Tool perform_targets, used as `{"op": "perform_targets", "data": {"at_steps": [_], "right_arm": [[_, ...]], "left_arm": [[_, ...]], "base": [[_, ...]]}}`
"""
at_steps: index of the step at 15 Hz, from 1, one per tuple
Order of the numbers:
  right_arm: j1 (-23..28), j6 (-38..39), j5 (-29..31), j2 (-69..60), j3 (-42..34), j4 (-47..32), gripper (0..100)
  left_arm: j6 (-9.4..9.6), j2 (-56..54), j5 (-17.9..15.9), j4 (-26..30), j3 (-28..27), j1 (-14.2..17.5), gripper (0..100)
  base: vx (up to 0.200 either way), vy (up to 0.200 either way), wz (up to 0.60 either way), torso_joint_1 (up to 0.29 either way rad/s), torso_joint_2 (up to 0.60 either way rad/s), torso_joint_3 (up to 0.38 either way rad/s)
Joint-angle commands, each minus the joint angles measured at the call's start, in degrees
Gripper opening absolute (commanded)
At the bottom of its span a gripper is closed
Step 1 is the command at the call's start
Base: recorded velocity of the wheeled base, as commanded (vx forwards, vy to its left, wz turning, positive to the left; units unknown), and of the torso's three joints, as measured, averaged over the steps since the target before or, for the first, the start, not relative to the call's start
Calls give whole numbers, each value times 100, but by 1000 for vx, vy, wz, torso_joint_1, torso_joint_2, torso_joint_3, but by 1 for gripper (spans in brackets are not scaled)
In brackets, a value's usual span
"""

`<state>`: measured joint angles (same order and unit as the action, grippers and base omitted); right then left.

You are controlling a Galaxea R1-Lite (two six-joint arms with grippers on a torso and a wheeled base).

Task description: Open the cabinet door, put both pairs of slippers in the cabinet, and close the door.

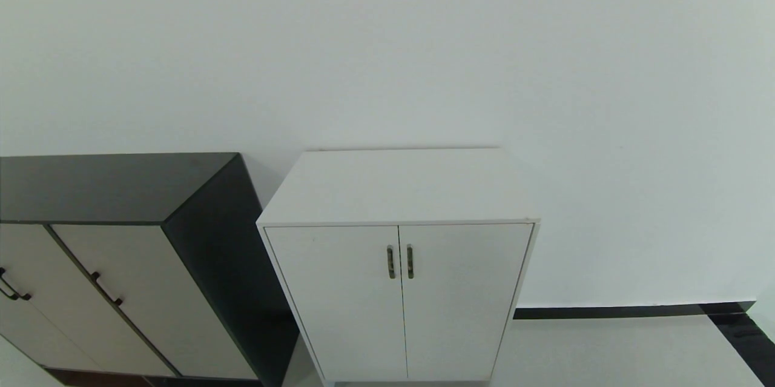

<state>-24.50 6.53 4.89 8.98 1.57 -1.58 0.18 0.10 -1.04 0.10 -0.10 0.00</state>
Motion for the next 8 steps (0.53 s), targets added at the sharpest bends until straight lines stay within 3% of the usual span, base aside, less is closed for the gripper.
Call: {"op": "perform_targets", "data": {"at_steps": [1, 4, 6, 8], "right_arm": [[-11, -21, 3, -20, 1, 0, 0], [86, -689, -172, -178, -148, 150, 0], [297, -662, -199, -90, -157, 158, 0], [1097, -627, -199, -46, -157, 158, 0]], "left_arm": [[-1, -1, -2, -1, 1, 0, 0], [26, -1, -11, -1, 1, 0, 0], [34, -1, -11, -1, 1, 0, 0], [34, -1, -11, -1, 1, 0, 0]], "base": [[0, 0, 0, 0, 0, 0], [0, 0, 0, 0, 0, 0], [0, 0, 0, 0, 0, 0], [0, 0, 0, 0, 0, 0]]}}
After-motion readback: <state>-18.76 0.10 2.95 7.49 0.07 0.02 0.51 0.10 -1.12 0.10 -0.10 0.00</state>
